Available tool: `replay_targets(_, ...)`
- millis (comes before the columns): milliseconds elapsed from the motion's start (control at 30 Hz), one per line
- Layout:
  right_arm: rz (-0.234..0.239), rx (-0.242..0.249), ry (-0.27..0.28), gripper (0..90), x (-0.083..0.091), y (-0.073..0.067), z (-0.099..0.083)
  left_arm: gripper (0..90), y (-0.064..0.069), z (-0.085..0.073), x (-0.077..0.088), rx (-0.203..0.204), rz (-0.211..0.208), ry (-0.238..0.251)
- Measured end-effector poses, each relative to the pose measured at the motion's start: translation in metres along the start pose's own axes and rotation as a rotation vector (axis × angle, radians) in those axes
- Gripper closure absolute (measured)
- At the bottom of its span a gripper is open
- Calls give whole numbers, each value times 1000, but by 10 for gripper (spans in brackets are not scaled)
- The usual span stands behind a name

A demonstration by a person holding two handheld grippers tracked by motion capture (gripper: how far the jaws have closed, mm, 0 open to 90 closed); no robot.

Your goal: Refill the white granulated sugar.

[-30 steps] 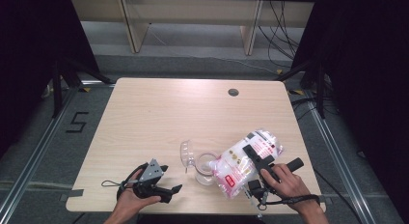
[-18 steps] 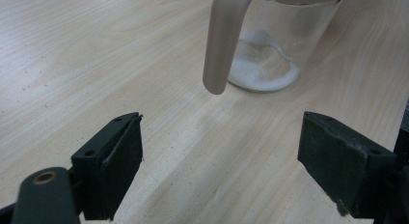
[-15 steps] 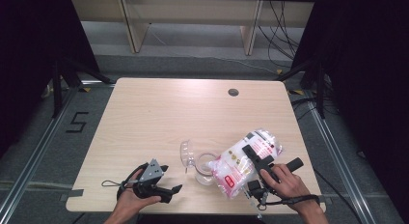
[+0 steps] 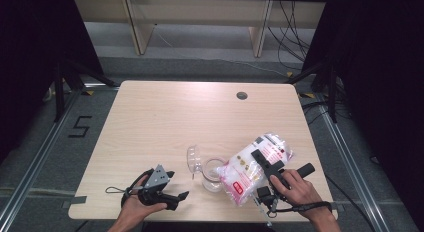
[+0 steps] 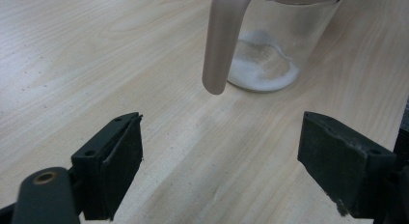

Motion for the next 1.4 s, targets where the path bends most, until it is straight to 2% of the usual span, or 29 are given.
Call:
replay_targets(133, 3, -14, -25, 542, 2, 0, -3, 157, 0, 0, 0, -3, 0, -1)
replay_targets(300, -3, -17, -27, 543, 2, 0, -4, 157, 0, 0, -1, -4, 5, 9)
replay_targets(400, -14, 12, -5, 543, 1, 2, -3, 157, 1, 0, -1, 1, 3, 8)
replay_targets(433, -9, -18, -33, 543, 3, -1, -4, 157, 0, 0, -2, 2, 3, 15)
replay_targets(933, -12, 4, -26, 545, 3, 4, -5, 156, 1, 0, -1, -3, 3, 12)
replay_targets(1400, -13, -11, -23, 549, 3, 3, -4, 157, 1, 1, -1, -5, -3, 12)
Point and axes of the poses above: each handheld gripper's, and its own axes: x roughly backward along the jaws, z roughly out of its top, y roughly to its right, the point moved 7 cm from there along -x, roughly forward along the jaws, and after that the axes turned 10 degrees about -z, right-handed, at the moved point
